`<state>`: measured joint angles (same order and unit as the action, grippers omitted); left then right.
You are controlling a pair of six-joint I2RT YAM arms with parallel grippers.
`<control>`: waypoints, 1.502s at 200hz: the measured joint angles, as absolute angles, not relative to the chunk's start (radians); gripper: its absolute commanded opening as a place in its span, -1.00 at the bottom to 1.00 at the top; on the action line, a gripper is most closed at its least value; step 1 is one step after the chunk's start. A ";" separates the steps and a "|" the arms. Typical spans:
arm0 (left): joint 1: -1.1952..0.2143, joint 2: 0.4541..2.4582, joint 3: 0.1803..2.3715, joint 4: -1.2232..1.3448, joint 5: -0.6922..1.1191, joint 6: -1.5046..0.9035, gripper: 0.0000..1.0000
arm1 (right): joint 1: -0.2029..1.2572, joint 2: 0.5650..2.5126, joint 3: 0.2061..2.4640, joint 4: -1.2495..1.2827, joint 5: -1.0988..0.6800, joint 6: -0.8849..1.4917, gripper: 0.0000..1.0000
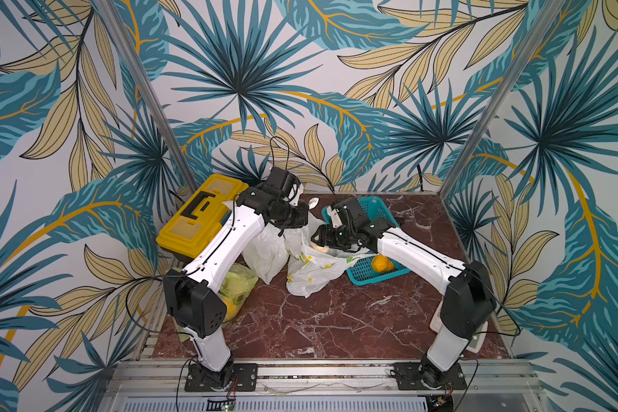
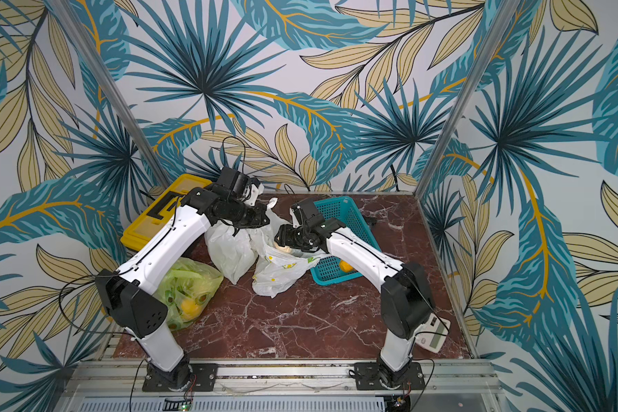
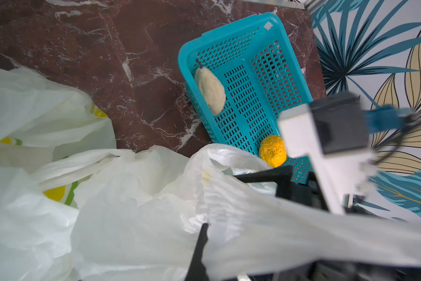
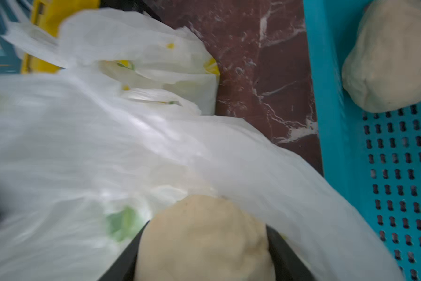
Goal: Place the pears into plastic bags & tie knots
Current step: Place the pear in the plastic bag, then pick up the pear from the basket.
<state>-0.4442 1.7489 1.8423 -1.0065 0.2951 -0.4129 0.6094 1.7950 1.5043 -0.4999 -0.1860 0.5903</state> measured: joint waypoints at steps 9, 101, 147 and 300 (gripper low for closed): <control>-0.444 1.749 1.841 -1.006 0.295 -0.413 -1.00 | 0.615 1.803 1.510 -0.521 -0.170 0.573 0.59; -0.389 1.749 1.697 -0.981 0.200 -0.418 -1.00 | 0.395 1.589 1.624 -0.614 -0.061 0.465 0.69; -0.307 1.632 1.542 -0.960 0.171 -0.433 -1.00 | 0.279 1.843 1.636 -0.585 -0.034 0.479 0.68; -0.346 1.553 1.528 -0.931 0.229 -0.463 -1.00 | 0.353 1.974 1.677 -0.635 -0.041 0.423 -0.14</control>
<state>-0.3458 1.5532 1.5280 -0.9314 0.2287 -0.4629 0.3527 1.9736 1.6768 -0.6350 -0.0406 0.4229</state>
